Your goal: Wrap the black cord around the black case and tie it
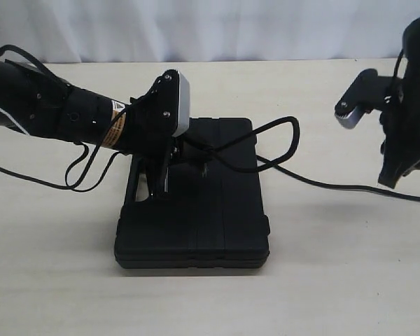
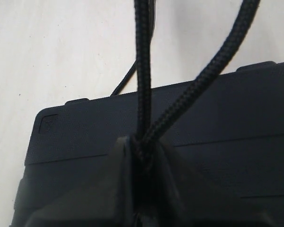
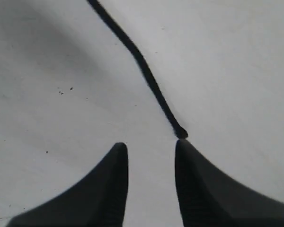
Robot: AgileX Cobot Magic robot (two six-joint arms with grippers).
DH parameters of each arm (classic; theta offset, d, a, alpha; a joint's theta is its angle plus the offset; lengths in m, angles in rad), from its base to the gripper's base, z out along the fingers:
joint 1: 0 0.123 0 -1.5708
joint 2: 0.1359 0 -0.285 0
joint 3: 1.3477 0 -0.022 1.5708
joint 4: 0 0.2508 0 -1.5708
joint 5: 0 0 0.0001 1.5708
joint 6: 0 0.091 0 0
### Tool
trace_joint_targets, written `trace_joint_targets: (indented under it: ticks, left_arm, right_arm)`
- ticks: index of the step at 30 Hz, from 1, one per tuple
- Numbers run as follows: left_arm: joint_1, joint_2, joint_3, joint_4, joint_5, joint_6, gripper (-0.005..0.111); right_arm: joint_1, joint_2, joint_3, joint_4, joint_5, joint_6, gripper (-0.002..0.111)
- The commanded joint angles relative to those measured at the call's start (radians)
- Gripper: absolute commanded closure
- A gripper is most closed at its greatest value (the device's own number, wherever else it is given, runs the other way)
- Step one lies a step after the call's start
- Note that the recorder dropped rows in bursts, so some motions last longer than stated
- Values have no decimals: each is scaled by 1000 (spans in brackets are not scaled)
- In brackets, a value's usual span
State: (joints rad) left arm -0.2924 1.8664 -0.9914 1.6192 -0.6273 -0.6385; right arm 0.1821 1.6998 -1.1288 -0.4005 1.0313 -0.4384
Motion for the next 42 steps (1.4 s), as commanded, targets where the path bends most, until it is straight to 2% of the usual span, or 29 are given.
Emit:
trace_joint_targets:
  ticks: [1,5,12,26,30,32,33,34,38,42]
  left_arm:
    - [-3,1,0,0,-11,13,107]
    - [-3,1,0,0,-11,44,107]
    - [-3,1,0,0,-11,44,107]
    - [-3,1,0,-8,6,43,107]
    - [-3,1,0,-8,6,43,107]
    - [-3,1,0,-8,6,43,107]
    - [-3,1,0,-8,6,43,107]
    - [-3,1,0,-8,6,43,107]
    - [-3,1,0,-8,6,43,107]
    - [-3,1,0,-8,6,43,107]
  right_arm:
    - [-5,77,-3,18,-42,-139,79]
    - [-5,142,-3,18,-146,-207,79]
    - [-7,228,-3,-60,-280,-200,79]
    - [-7,333,-3,-67,-317,-200,79]
    - [-7,345,-3,-114,-326,-129,80]
    - [-7,345,-6,-136,-302,-82,86]
    - [-7,345,-11,-133,-271,-77,94]
    - [-7,345,-12,-120,-240,-77,104]
    - [-7,345,-53,-1,-117,-73,104]
    - [-7,302,-133,235,-21,-76,104]
